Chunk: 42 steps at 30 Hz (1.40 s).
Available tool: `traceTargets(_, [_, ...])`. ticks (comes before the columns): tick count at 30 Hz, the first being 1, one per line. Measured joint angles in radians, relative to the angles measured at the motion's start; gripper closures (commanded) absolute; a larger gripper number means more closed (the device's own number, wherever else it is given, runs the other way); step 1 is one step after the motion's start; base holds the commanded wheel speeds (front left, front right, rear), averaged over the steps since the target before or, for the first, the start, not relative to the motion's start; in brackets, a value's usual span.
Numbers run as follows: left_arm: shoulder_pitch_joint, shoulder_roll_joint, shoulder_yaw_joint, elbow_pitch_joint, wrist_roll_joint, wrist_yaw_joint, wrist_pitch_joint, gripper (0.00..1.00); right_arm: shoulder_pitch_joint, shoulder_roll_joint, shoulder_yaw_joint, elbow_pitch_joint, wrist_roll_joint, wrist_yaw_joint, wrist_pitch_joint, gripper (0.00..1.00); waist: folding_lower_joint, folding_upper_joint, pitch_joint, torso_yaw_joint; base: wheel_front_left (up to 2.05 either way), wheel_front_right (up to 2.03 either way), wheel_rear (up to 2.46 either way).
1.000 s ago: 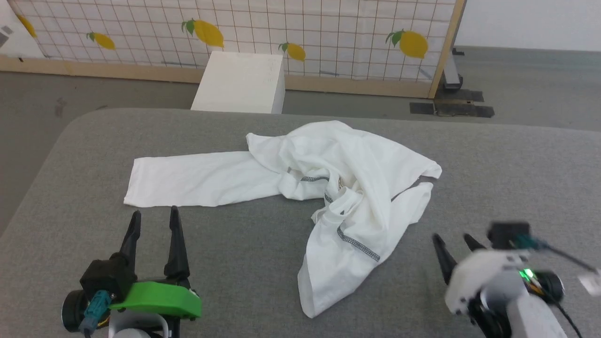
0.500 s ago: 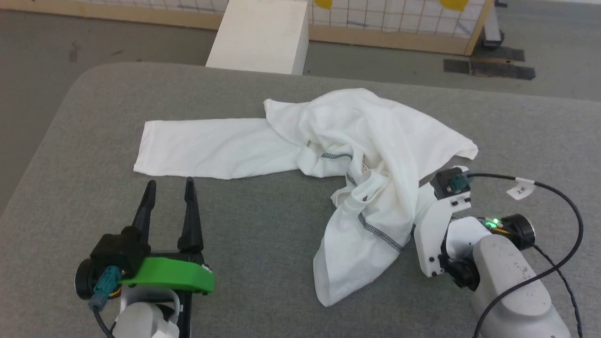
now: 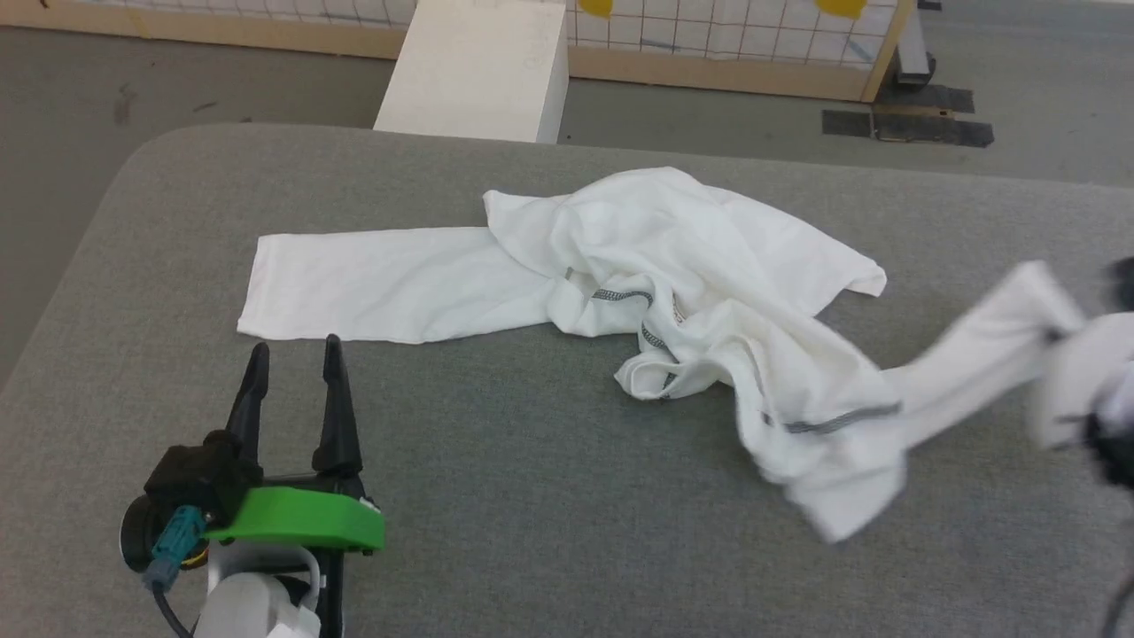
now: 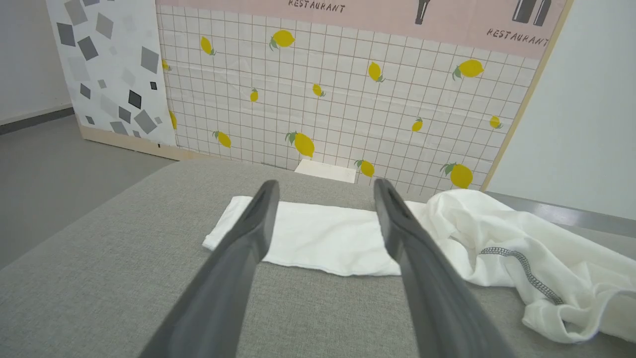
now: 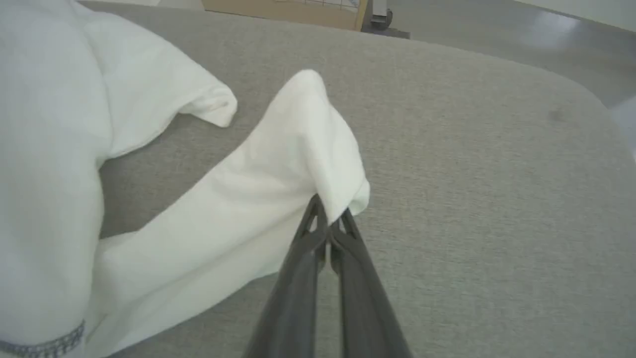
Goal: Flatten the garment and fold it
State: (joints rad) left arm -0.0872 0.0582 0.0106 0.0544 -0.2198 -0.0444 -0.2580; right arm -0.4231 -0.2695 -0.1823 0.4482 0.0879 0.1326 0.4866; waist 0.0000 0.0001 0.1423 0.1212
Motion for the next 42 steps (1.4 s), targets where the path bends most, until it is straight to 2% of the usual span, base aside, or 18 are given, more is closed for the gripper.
traceTargets(4, [0.001, -0.001, 0.006, -0.001, 0.0, -0.008, 0.0, 0.0, 0.0, -0.102, -0.191, -0.05, -0.073, 0.0, 0.041, 1.0, 0.0, 0.0, -0.006, -0.013, 0.0, 0.0, 0.0])
traceTargets(6, [0.001, -0.002, 0.006, 0.0, 0.0, -0.009, 0.0, 0.0, 0.0, -0.123, -0.277, -0.057, -0.109, 0.0, 0.031, 1.0, 0.0, 0.0, -0.005, -0.013, 0.0, 0.0, 0.0])
traceTargets(8, [0.001, -0.002, 0.009, 0.001, 0.0, -0.009, 0.0, 0.0, 0.0, -0.115, -0.353, -0.059, -0.152, 0.0, -0.005, 0.98, 0.0, 0.0, -0.004, -0.014, 0.0, 0.0, 0.0])
traceTargets(10, [0.002, -0.002, 0.011, 0.004, 0.0, -0.012, 0.0, 0.0, 0.0, -0.077, -0.418, -0.054, -0.183, 0.0, -0.019, 0.0, 0.0, 0.0, -0.007, -0.014, 0.0, 0.0, 0.0])
traceTargets(12, [0.002, -0.003, 0.011, 0.007, 0.0, -0.016, 0.0, 0.0, 0.002, -0.029, -0.439, -0.061, -0.189, 0.0, -0.049, 0.0, 0.0, 0.0, -0.011, -0.013, 0.0, 0.0, 0.0])
traceTargets(15, [0.004, -0.003, 0.015, 0.009, -0.001, -0.016, 0.0, 0.0, 0.002, 0.043, -0.431, -0.131, -0.157, 0.0, -0.16, 0.0, 0.0, -0.0001, -0.018, -0.014, 0.0, 0.0, 0.0])
traceTargets(18, [0.004, -0.003, 0.014, 0.014, -0.001, -0.016, 0.0, 0.0, 0.016, 0.108, -0.403, -0.226, -0.097, -0.001, -0.259, 0.0, 0.0, 0.0, -0.028, -0.016, 0.0, 0.0, 0.0])
traceTargets(21, [0.004, -0.004, 0.012, 0.017, -0.004, -0.015, 0.0, 0.0, 0.095, 0.183, -0.344, -0.347, -0.022, 0.0, -0.336, 0.0, 0.0, 0.0, -0.044, -0.017, 0.0, 0.0, 0.0])
traceTargets(25, [0.004, -0.004, 0.005, 0.021, -0.009, -0.01, 0.0, 0.0, 0.238, 0.219, -0.278, -0.453, 0.054, 0.0, -0.395, 0.0, 0.0, 0.0, -0.06, -0.026, 0.0, 0.0, 0.0])
traceTargets(27, [0.001, -0.004, -0.004, 0.026, -0.011, -0.007, 0.0, 0.0, 0.352, 0.219, -0.224, -0.449, 0.191, 0.0, -0.433, 0.0, 0.0, 0.0, -0.065, -0.041, 0.0, 0.0, 0.0])
traceTargets(29, [-0.019, -0.003, -0.015, 0.06, -0.011, -0.008, 0.002, 0.0, 0.399, 0.219, -0.195, -0.425, 0.259, -0.001, -0.467, 0.0, 0.0, 0.0, -0.064, -0.053, 0.0, 0.0, 0.0])
traceTargets(31, [-0.06, 0.003, -0.028, 0.1, -0.009, -0.009, 0.03, 0.0, 0.431, 0.219, -0.156, -0.412, 0.271, -0.001, -0.497, 0.0, 0.0, 0.0, -0.06, -0.067, 0.0, 0.0, 0.0])
traceTargets(35, [-0.227, 0.026, -0.031, 0.193, -0.018, -0.013, 0.193, 0.0, 0.439, 0.22, -0.095, -0.399, 0.29, 0.0, -0.535, 0.0, 0.0, 0.0, -0.038, -0.101, 0.0, 0.0, 0.0])
traceTargets(40, [-0.445, 0.068, -0.064, 0.386, -0.021, -0.002, 0.548, 0.0, 0.416, 0.219, -0.088, -0.398, 0.28, 0.0, -0.548, 0.0, 0.0, 0.0, 0.016, -0.141, 0.0, 0.0, 0.0])
traceTargets(42, [-0.502, 0.086, -0.081, 0.445, -0.012, 0.001, 0.659, 0.0, 0.398, 0.219, -0.08, -0.398, 0.281, 0.0, -0.549, 0.0, 0.0, -0.0001, 0.04, -0.155, 0.0, 0.0, 0.0])
